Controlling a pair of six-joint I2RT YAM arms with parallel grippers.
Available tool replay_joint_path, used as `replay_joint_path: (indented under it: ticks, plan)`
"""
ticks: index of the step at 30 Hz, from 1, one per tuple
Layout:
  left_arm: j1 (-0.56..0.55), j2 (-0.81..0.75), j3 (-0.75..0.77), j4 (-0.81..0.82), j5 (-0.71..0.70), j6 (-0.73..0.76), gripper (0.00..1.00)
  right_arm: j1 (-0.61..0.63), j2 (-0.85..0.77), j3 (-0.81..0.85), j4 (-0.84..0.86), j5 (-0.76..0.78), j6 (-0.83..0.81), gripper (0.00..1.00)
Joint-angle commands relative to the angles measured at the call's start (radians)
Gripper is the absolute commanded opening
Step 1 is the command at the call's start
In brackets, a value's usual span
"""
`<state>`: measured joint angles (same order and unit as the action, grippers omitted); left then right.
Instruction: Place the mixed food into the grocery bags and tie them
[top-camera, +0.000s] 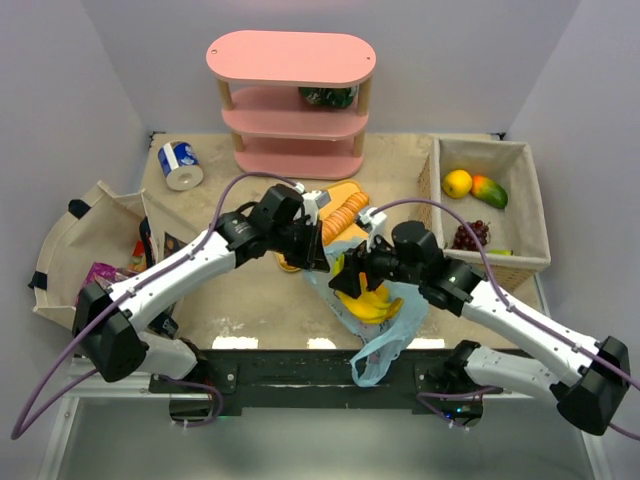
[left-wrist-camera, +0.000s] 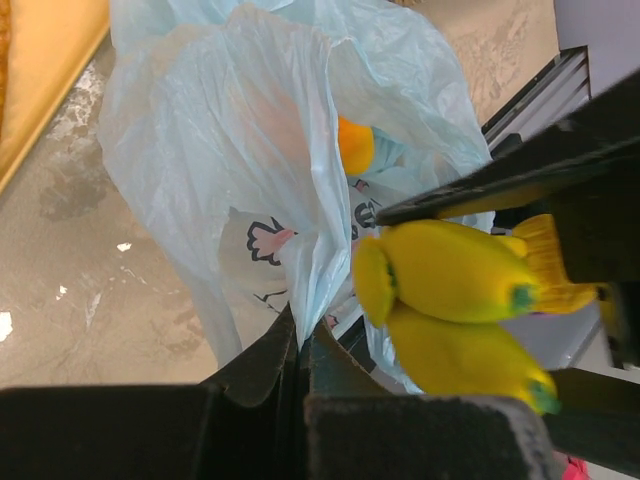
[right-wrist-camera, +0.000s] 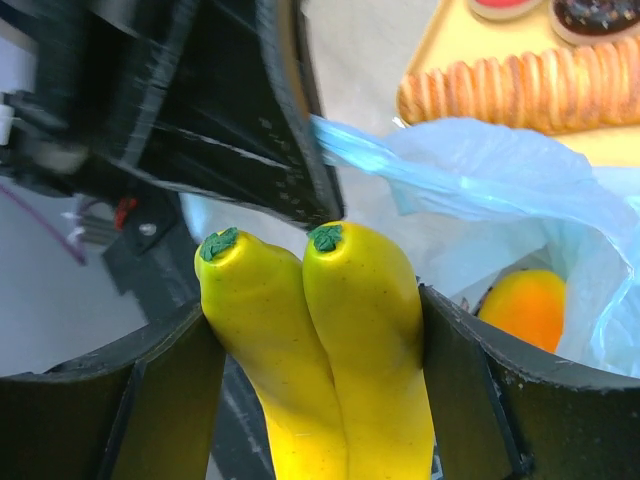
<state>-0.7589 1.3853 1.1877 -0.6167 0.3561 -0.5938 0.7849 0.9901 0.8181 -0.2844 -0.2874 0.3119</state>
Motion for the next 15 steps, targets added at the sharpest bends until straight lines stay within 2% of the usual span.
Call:
replay_joint_path:
  ticks: [1, 5, 6, 9, 13, 15]
  plan:
    - [0.007, -0.058, 0.013, 0.043, 0.052, -0.05, 0.0, 0.06, 0.036, -0.019, 0.108, 0.184, -0.065, 0.06]
    - [0.007, -0.087, 0.02, 0.04, 0.072, -0.066, 0.0, 0.117, 0.085, 0.022, 0.044, 0.43, -0.115, 0.05]
    - [0.007, -0.094, 0.021, 0.038, 0.078, -0.07, 0.0, 0.128, 0.091, 0.027, 0.016, 0.535, -0.125, 0.05]
    - [0.007, -0.12, 0.021, 0.037, 0.102, -0.09, 0.0, 0.139, 0.087, 0.007, 0.01, 0.669, -0.171, 0.05]
    - [0.009, -0.141, 0.044, 0.026, 0.139, -0.112, 0.0, 0.139, 0.127, -0.028, -0.01, 0.795, -0.174, 0.04]
    - [0.009, -0.155, 0.062, 0.014, 0.145, -0.121, 0.0, 0.139, 0.16, -0.051, -0.001, 0.806, -0.162, 0.05]
